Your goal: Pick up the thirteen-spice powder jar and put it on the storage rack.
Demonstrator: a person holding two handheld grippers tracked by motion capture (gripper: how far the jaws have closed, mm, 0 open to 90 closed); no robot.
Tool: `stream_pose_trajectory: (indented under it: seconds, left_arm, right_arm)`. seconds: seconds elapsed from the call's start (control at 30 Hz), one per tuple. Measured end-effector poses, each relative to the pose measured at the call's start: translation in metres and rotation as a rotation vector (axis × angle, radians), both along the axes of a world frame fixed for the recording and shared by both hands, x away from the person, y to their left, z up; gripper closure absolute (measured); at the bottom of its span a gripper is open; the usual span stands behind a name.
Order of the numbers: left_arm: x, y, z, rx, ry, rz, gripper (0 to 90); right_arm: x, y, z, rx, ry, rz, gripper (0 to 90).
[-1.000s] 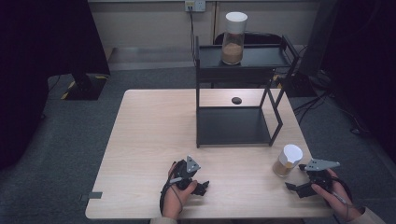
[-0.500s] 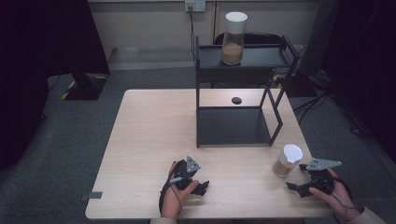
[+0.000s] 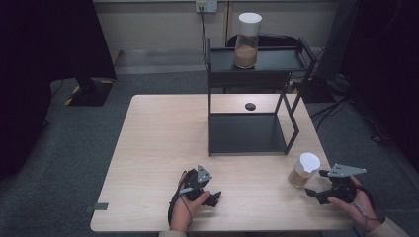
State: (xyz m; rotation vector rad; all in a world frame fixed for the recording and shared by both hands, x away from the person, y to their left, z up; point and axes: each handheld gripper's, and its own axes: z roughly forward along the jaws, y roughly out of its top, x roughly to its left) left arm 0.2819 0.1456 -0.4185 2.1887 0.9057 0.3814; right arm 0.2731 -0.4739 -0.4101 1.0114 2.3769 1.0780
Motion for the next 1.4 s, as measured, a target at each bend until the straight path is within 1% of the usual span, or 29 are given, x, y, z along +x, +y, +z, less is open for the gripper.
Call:
stream_pose_trajectory:
  seconds: [0.07, 0.27, 0.33, 0.47, 0.5, 0.63, 0.8, 1.0, 1.07, 1.1, 1.2, 1.4]
  left_arm:
    - [0.0, 0.0, 0.0, 0.0, -0.001, -0.002, 0.0]
    - [0.001, 0.001, 0.0, 0.001, 0.0, -0.005, 0.0]
    - [0.001, 0.001, 0.0, 0.002, 0.0, -0.005, 0.0]
    - [0.001, 0.001, 0.0, 0.001, 0.0, -0.005, 0.0]
    - [0.001, 0.001, 0.0, 0.001, 0.0, -0.005, 0.0]
    - [0.001, 0.001, 0.0, 0.001, 0.0, -0.005, 0.0]
    - [0.001, 0.001, 0.0, 0.001, 0.0, -0.005, 0.0]
    - [0.001, 0.001, 0.0, 0.002, 0.0, -0.006, 0.0]
    - [0.001, 0.001, 0.0, 0.001, 0.0, -0.006, 0.0]
    - [0.001, 0.001, 0.0, 0.001, 0.0, -0.006, 0.0]
    - [0.001, 0.001, 0.0, 0.001, -0.001, -0.006, 0.0]
    - [0.001, 0.001, 0.0, 0.001, -0.001, -0.006, 0.0]
  right_arm:
    - [0.001, -0.001, 0.001, 0.003, -0.003, 0.004, 1.2]
    - [0.006, -0.003, 0.006, 0.047, -0.006, 0.007, 0.9]
    - [0.008, -0.003, 0.008, 0.057, -0.006, 0.019, 1.1]
    - [0.011, 0.0, 0.012, 0.063, -0.022, 0.039, 1.4]
    - [0.012, -0.001, 0.012, 0.072, -0.026, 0.042, 1.7]
    - [0.019, -0.002, 0.012, 0.099, -0.035, 0.079, 6.4]
    - [0.027, 0.0, 0.01, 0.115, -0.055, 0.139, 13.4]
    - [0.034, 0.005, 0.007, 0.13, -0.063, 0.181, 20.0]
    - [0.035, 0.007, 0.007, 0.132, -0.068, 0.184, 21.5]
    - [0.036, 0.006, 0.006, 0.134, -0.068, 0.183, 23.8]
    - [0.039, 0.003, 0.004, 0.153, -0.071, 0.186, 27.9]
    - [0.043, 0.001, 0.004, 0.149, -0.089, 0.214, 29.7]
